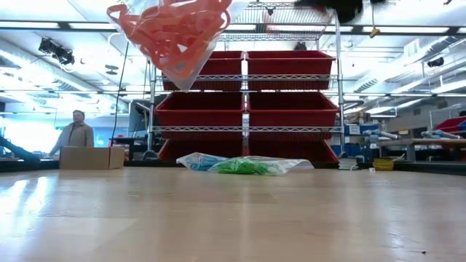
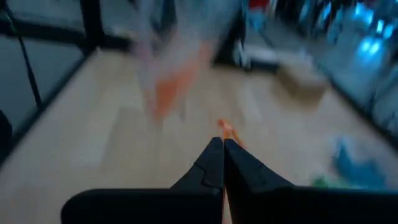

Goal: Sort rubber bands
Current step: Put the orange rubber band into the transparent zip bag

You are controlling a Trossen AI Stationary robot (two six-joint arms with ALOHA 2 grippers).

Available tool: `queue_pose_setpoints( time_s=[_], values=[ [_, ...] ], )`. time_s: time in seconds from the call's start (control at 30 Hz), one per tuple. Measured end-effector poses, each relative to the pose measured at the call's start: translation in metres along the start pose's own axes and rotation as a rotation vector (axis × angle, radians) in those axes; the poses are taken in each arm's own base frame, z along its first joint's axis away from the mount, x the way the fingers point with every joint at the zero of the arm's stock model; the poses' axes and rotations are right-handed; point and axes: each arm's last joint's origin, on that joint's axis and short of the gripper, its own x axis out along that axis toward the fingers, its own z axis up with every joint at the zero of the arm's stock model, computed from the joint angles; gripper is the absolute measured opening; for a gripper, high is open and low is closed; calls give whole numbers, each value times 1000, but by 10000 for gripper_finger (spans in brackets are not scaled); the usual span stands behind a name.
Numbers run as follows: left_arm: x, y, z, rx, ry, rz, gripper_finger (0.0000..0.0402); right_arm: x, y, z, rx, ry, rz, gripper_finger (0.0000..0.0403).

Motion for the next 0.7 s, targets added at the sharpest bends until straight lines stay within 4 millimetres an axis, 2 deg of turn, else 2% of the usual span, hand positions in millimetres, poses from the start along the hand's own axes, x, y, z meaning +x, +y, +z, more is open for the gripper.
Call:
queue_pose_setpoints(
  time_s=[0.17, 0.3, 0.47, 0.7],
  values=[
    [0, 0, 0, 2, 1, -1, 6, -6, 5, 53, -107, -119, 9, 0],
    [0, 0, 0, 2, 2, 0, 6, 2, 11, 80, -173, -143, 63, 0],
    [0, 0, 0, -2, 0, 2, 6, 30, 19, 93, -247, -73, 99, 0],
    [0, 0, 0, -2, 0, 2, 6, 72, 19, 97, -290, 72, 62, 0]
  ],
)
